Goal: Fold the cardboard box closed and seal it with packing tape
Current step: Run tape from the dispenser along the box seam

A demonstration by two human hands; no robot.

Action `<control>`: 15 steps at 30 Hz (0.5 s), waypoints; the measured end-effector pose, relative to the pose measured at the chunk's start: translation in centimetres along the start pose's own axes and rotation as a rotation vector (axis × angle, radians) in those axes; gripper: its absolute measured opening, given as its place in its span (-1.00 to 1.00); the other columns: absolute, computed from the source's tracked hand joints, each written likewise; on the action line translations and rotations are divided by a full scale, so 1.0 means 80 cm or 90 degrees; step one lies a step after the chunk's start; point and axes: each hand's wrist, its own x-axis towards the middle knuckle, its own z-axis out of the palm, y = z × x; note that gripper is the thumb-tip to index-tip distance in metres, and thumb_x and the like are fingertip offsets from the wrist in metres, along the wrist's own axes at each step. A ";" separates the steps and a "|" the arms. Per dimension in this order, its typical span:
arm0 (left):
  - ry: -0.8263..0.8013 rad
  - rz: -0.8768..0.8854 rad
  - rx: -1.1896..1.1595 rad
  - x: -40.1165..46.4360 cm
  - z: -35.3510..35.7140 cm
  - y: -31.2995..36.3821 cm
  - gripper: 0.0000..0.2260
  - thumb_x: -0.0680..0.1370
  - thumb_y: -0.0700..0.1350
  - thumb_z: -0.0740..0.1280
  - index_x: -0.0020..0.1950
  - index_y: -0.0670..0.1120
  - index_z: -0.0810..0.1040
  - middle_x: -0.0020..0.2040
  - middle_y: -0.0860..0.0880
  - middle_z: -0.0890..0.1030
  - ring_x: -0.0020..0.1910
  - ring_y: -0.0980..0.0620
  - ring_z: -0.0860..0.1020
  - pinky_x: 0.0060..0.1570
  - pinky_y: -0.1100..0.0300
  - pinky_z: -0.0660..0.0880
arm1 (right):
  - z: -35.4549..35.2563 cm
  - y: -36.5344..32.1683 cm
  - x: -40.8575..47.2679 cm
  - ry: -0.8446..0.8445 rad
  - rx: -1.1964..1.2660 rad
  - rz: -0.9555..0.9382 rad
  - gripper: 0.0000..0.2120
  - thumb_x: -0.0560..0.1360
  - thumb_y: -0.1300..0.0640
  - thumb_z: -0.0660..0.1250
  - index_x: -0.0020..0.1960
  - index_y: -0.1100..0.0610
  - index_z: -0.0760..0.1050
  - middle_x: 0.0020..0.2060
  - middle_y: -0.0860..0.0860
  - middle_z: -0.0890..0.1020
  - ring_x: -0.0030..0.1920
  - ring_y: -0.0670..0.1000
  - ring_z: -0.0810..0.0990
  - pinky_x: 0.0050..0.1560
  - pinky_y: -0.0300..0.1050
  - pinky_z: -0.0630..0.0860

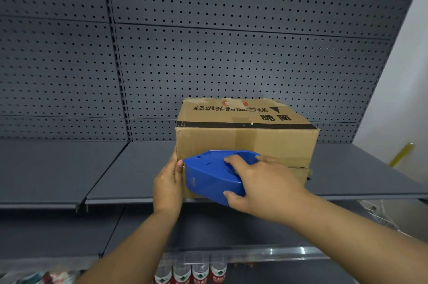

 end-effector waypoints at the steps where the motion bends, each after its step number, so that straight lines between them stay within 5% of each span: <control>1: 0.000 -0.001 -0.005 0.000 0.000 0.000 -0.64 0.62 0.02 0.05 0.39 0.08 0.39 0.09 -0.03 0.61 0.03 0.02 0.56 -0.03 0.22 0.44 | -0.001 0.006 0.000 -0.004 0.025 0.001 -0.49 0.48 -0.24 0.13 0.34 -0.05 0.18 -0.06 -0.02 0.62 0.13 0.09 0.52 0.15 -0.11 0.34; 3: 0.002 -0.001 -0.010 0.000 0.001 -0.001 -0.63 0.61 0.04 0.04 0.39 0.09 0.39 0.14 -0.03 0.60 0.09 0.02 0.55 0.04 0.19 0.45 | -0.004 0.014 0.002 -0.030 0.053 0.012 -0.51 0.45 -0.31 0.14 0.27 -0.09 0.22 -0.13 -0.08 0.57 0.19 0.09 0.49 0.07 -0.09 0.41; 6: 0.010 -0.004 -0.006 0.001 0.002 -0.001 -0.66 0.63 -0.01 0.06 0.38 0.06 0.41 0.18 -0.04 0.59 0.12 0.02 0.53 0.07 0.20 0.42 | -0.010 0.016 0.007 -0.034 0.010 0.004 -0.49 0.43 -0.37 0.11 0.27 -0.12 0.23 -0.07 -0.04 0.60 0.00 0.09 0.56 -0.16 -0.09 0.43; 15: 0.028 -0.011 -0.030 -0.003 0.004 0.007 -0.66 0.64 -0.05 0.06 0.40 0.08 0.38 0.24 0.01 0.55 0.12 0.08 0.51 0.12 0.23 0.41 | -0.031 0.037 -0.012 -0.027 -0.109 -0.023 -0.43 0.48 -0.35 0.04 0.44 -0.19 0.12 0.11 -0.04 0.60 0.08 0.08 0.53 -0.11 -0.17 0.20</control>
